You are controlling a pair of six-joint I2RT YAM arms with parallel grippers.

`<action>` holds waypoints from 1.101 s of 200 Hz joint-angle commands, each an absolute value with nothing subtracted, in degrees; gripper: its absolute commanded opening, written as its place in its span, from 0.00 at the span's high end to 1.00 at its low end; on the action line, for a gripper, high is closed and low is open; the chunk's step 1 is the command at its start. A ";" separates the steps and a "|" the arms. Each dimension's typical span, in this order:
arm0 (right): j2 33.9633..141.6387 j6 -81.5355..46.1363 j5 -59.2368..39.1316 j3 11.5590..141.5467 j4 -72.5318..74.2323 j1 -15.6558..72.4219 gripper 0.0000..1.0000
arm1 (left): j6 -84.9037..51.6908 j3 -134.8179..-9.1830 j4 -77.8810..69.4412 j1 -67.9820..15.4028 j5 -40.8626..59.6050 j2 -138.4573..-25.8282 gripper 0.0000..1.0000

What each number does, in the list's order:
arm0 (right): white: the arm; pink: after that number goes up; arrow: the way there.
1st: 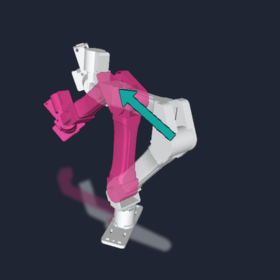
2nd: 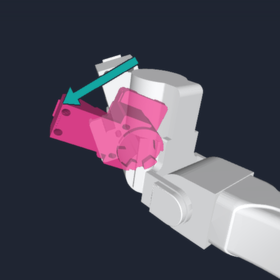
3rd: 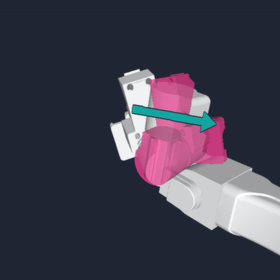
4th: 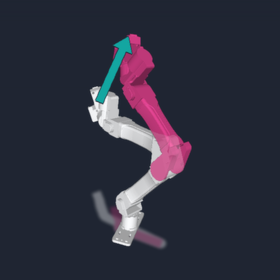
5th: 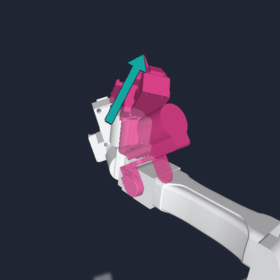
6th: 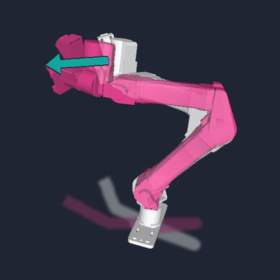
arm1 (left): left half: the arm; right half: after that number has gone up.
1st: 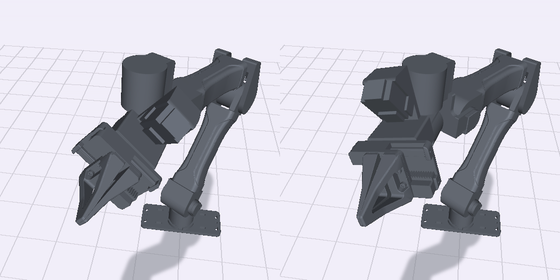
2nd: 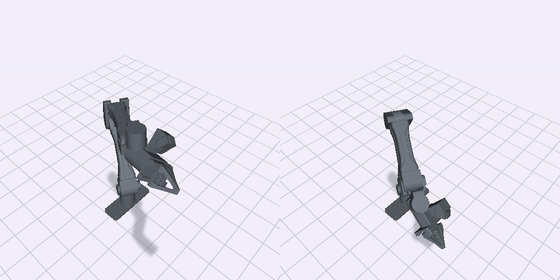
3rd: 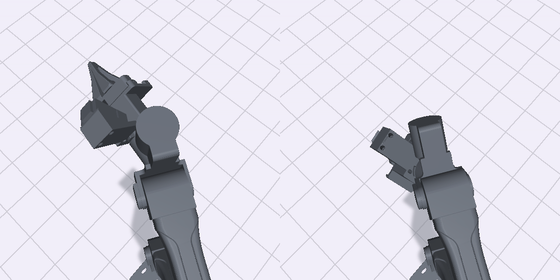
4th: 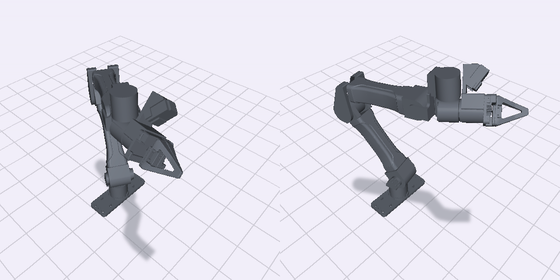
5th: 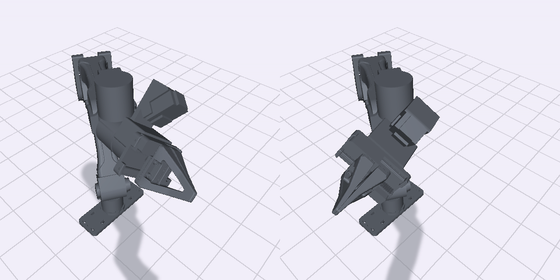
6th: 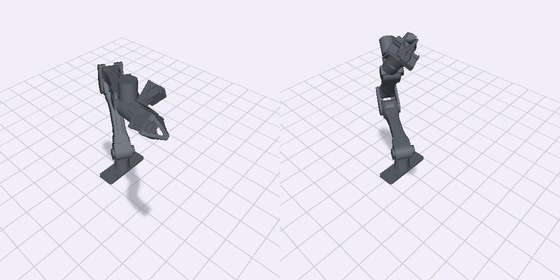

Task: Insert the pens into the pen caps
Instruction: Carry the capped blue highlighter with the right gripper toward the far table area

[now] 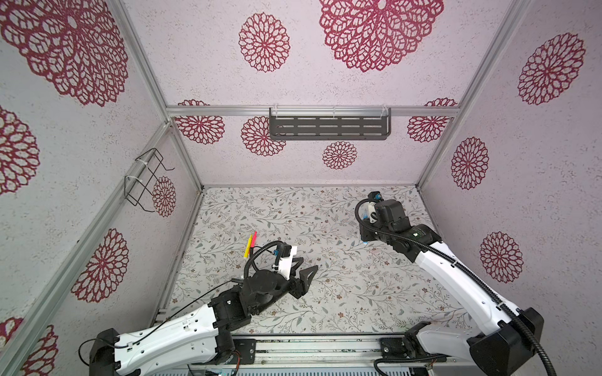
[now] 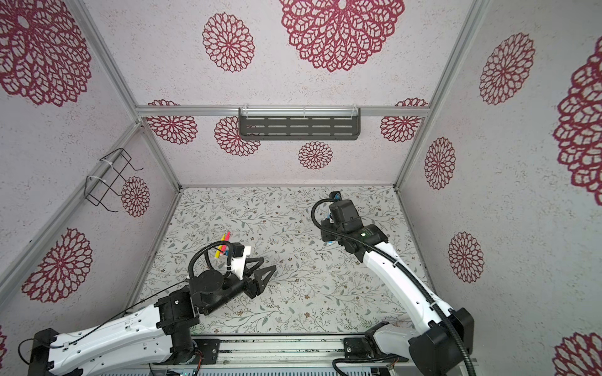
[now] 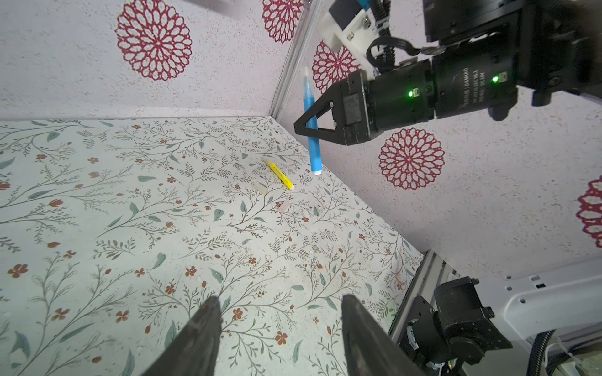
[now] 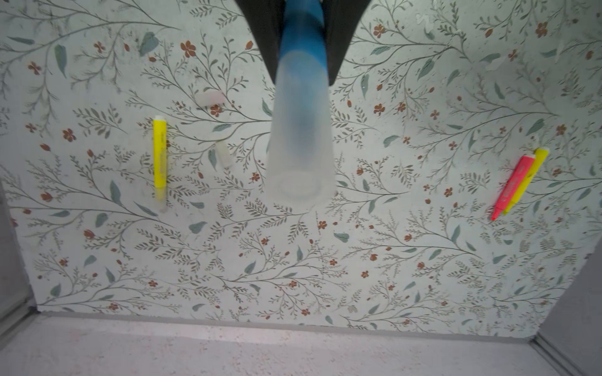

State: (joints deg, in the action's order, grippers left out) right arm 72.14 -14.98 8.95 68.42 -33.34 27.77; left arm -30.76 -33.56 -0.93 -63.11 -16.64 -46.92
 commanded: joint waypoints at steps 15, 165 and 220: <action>74.96 -11.37 12.99 70.29 -35.59 23.33 1.00 | -32.13 -32.29 0.68 -63.27 -18.11 -44.97 0.39; 95.01 -5.21 11.18 75.45 -36.12 12.27 1.00 | -34.67 -28.08 3.52 -63.27 -17.95 -38.21 0.39; 100.83 -4.19 11.46 76.69 -35.34 9.74 1.00 | -35.38 -27.60 3.78 -63.29 -17.40 -37.80 0.39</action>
State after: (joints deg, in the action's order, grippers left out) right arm 99.13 -5.78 10.37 74.85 -34.74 10.50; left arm -34.33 -28.14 3.79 -63.11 -17.32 -38.26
